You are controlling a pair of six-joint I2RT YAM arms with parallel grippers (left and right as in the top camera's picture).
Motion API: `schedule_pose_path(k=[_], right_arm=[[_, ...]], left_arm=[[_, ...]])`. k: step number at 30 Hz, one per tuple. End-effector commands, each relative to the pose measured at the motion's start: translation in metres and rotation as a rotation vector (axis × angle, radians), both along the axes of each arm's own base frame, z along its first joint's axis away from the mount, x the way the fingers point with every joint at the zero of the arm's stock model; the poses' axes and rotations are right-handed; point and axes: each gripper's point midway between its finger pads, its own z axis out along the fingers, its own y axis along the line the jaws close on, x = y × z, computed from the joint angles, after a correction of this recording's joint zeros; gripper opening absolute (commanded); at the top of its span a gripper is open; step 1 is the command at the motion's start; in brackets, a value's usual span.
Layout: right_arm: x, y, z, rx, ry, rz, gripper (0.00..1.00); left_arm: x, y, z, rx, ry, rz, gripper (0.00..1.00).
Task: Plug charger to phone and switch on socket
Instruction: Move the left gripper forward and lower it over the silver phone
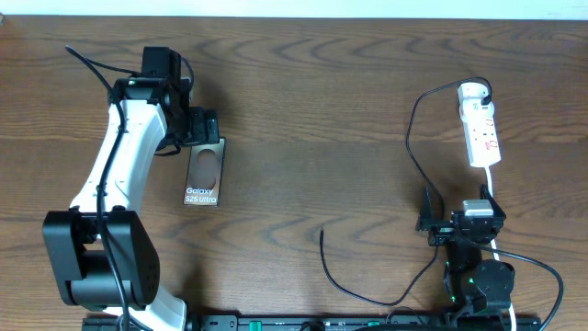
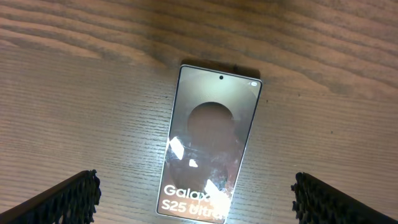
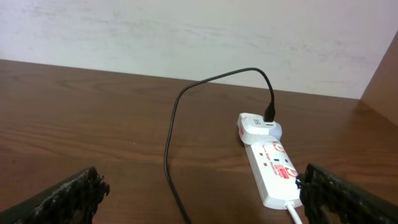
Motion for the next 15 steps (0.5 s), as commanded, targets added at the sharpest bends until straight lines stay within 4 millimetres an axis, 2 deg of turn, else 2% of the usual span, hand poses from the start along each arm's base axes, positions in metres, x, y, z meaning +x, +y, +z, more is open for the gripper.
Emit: schedule_pose_path(k=[1, 10, 15], right_arm=[[0.0, 0.002, 0.0, -0.01, 0.0, 0.01, 0.99], [0.0, 0.002, 0.0, -0.01, 0.0, 0.01, 0.99], [0.0, 0.002, 0.0, -0.01, 0.0, 0.01, 0.99]], left_arm=[[-0.003, 0.0, 0.0, 0.001, 0.008, -0.034, 0.98], [-0.003, -0.006, -0.006, -0.017, 0.007, -0.056, 0.98], [-0.007, -0.007, -0.021, -0.011, 0.025, -0.061, 0.98]])
